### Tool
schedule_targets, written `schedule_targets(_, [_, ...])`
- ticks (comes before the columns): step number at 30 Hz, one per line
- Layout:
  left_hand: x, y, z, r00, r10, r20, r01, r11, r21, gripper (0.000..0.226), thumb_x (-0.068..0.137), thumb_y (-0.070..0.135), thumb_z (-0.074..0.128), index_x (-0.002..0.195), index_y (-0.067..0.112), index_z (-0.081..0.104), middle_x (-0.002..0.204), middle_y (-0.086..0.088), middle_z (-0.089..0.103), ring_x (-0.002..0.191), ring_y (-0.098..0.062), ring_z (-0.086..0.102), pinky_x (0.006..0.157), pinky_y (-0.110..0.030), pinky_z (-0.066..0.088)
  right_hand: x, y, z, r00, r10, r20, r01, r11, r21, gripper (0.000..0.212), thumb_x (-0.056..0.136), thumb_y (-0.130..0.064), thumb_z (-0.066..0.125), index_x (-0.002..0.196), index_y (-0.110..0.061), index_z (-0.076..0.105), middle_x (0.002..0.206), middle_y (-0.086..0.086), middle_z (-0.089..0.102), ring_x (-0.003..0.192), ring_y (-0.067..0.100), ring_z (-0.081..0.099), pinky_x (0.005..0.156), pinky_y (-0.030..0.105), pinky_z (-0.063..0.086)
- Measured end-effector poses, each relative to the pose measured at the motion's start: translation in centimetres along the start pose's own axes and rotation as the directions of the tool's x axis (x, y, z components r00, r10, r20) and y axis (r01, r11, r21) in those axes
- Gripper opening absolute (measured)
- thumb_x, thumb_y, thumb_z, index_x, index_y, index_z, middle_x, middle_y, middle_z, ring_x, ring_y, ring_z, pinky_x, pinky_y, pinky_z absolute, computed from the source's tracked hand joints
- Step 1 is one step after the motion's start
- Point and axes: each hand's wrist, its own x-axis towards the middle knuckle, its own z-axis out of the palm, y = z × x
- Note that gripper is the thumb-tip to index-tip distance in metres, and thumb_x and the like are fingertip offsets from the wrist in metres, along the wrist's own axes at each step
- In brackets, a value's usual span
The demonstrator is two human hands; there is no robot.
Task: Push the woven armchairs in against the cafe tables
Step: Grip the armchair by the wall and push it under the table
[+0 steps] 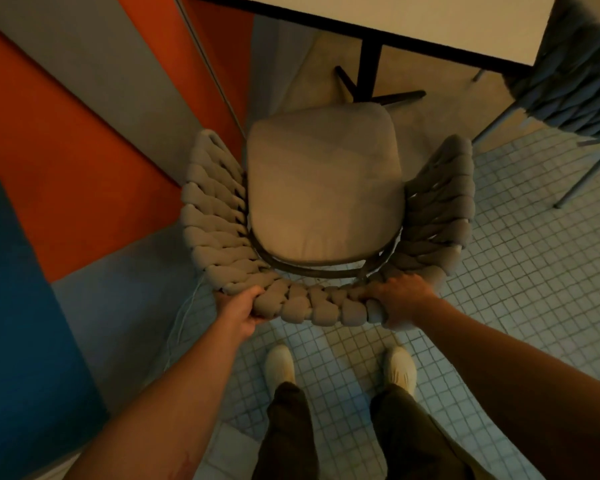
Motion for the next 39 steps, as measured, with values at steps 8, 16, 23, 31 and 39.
schedule_targets(8, [1.4, 3.5, -3.1, 0.998, 0.061, 0.015, -0.062, 0.995, 0.075, 0.072, 0.081, -0.011, 0.067, 0.139, 0.027, 0.046, 0.129, -0.009, 0.064, 0.106, -0.031, 0.066, 0.055, -0.054, 0.059, 0.7, -5.5, 0.6, 0.998, 0.067, -0.006, -0.066, 0.992, 0.11, 0.06, 0.087, -0.038, 0.064, 0.141, -0.046, 0.039, 0.133, -0.006, 0.058, 0.121, 0.021, 0.056, 0.097, 0.04, 0.046])
schedule_targets(16, [2.7, 7.1, -4.6, 0.996, 0.082, 0.034, -0.086, 0.985, 0.151, 0.069, 0.082, -0.011, 0.069, 0.138, 0.023, 0.046, 0.126, -0.009, 0.065, 0.089, -0.022, 0.066, 0.045, -0.043, 0.056, 2.6, -8.8, 0.2, 0.992, 0.11, -0.067, -0.099, 0.983, 0.152, 0.058, 0.089, -0.039, 0.061, 0.141, -0.05, 0.039, 0.128, -0.008, 0.06, 0.117, 0.019, 0.058, 0.093, 0.037, 0.046])
schedule_targets(23, [3.3, 8.1, -5.1, 0.997, 0.075, 0.033, -0.081, 0.967, 0.241, 0.066, 0.084, -0.004, 0.072, 0.138, 0.025, 0.045, 0.125, -0.009, 0.064, 0.091, -0.023, 0.066, 0.056, -0.046, 0.059, 3.8, -8.8, 0.5, 0.995, 0.097, -0.036, -0.087, 0.974, 0.209, 0.058, 0.085, -0.036, 0.066, 0.137, -0.046, 0.044, 0.126, -0.008, 0.061, 0.114, 0.019, 0.058, 0.096, 0.04, 0.047])
schedule_targets(31, [1.7, 9.9, -5.5, 0.996, 0.06, 0.059, -0.072, 0.971, 0.228, 0.051, 0.089, 0.015, 0.074, 0.13, 0.029, 0.046, 0.124, -0.008, 0.065, 0.099, -0.031, 0.066, 0.055, -0.045, 0.058, -0.4, -11.4, 2.0, 0.762, 0.417, -0.495, 0.133, 0.647, 0.751, 0.014, 0.089, -0.02, 0.069, 0.104, -0.019, 0.071, 0.093, -0.005, 0.069, 0.079, 0.002, 0.062, 0.071, 0.021, 0.055])
schedule_targets(39, [0.3, 10.6, -5.4, 0.998, -0.05, 0.045, 0.04, 0.975, 0.217, 0.079, 0.086, 0.003, 0.074, 0.145, 0.03, 0.028, 0.135, -0.01, 0.057, 0.119, -0.04, 0.06, 0.072, -0.06, 0.057, 0.1, -16.0, 2.2, 0.583, 0.68, 0.445, -0.088, -0.491, 0.866, 0.037, 0.09, -0.043, 0.069, 0.086, -0.006, 0.066, 0.079, 0.013, 0.071, 0.069, 0.026, 0.071, 0.06, 0.034, 0.058])
